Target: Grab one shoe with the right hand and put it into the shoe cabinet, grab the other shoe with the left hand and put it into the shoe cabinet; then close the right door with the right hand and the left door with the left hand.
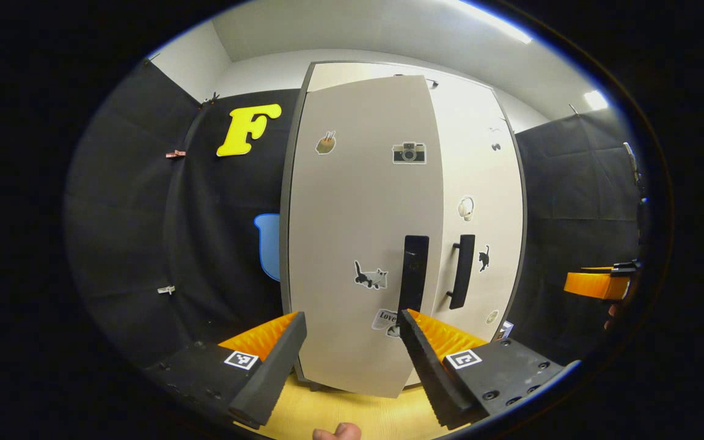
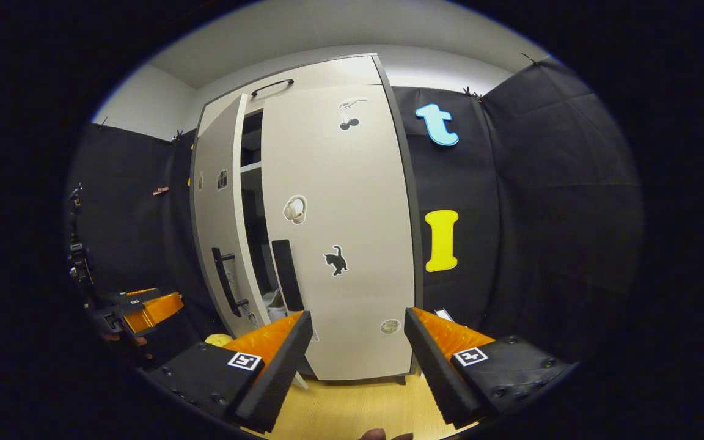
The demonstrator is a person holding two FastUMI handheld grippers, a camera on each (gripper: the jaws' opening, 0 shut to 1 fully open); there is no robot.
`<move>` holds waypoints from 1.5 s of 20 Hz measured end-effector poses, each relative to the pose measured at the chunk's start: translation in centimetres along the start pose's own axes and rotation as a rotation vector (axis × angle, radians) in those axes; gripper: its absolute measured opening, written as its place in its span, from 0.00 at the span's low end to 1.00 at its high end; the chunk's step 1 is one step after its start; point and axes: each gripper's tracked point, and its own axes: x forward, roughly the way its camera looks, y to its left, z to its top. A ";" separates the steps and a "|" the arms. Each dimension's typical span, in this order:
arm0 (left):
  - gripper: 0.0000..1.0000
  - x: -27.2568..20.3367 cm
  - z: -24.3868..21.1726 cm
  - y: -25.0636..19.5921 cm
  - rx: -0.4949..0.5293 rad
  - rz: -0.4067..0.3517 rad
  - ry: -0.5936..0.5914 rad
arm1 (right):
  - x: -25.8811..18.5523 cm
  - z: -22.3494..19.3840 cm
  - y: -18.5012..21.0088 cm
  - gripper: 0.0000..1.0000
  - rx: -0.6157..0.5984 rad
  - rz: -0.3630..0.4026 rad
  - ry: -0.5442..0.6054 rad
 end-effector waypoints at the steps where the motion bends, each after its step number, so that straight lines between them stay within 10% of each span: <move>1: 0.95 -0.2 0.0 -0.2 0.000 -0.002 0.003 | 0.1 0.1 -0.1 0.98 -0.003 -0.010 -0.003; 30: 0.95 -3.0 0.7 -2.9 0.035 -0.057 -0.024 | -1.8 0.0 1.6 0.98 -0.087 -0.052 -0.039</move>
